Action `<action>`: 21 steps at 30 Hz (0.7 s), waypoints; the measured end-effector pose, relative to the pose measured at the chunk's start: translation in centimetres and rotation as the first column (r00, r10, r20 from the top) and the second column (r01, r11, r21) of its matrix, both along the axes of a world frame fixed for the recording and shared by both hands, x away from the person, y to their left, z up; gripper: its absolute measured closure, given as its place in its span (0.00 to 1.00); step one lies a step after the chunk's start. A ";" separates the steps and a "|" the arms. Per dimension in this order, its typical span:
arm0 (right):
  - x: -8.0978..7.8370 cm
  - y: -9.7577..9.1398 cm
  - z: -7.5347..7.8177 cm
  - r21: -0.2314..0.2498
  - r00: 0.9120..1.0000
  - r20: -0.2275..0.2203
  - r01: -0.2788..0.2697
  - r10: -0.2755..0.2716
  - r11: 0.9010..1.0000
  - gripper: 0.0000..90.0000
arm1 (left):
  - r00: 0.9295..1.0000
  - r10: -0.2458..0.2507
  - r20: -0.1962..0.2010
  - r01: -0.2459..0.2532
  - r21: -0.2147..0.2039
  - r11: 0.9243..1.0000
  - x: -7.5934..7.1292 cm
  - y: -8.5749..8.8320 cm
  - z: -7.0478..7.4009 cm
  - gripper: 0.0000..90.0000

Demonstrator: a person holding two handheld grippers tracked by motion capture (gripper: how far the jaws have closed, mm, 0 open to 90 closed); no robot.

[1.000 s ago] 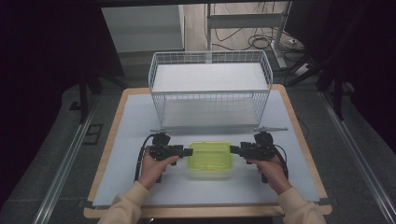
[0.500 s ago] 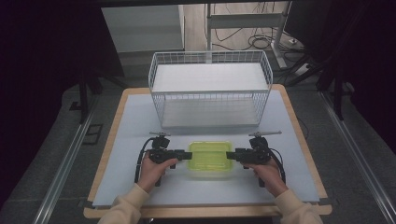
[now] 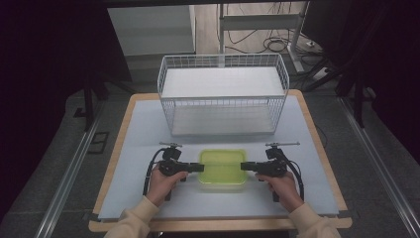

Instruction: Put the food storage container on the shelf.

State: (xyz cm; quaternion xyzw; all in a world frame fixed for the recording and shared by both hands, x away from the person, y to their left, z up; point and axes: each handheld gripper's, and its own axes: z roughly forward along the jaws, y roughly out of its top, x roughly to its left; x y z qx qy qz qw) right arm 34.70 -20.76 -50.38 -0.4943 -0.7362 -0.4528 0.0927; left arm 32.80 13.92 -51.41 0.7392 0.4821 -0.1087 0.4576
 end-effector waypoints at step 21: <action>-1.4 -0.2 2.9 0.003 0.992 0.129 0.003 -0.003 1.000 0.89 | 0.996 0.003 0.085 0.000 -0.034 0.999 -1.4 0.1 2.4 0.89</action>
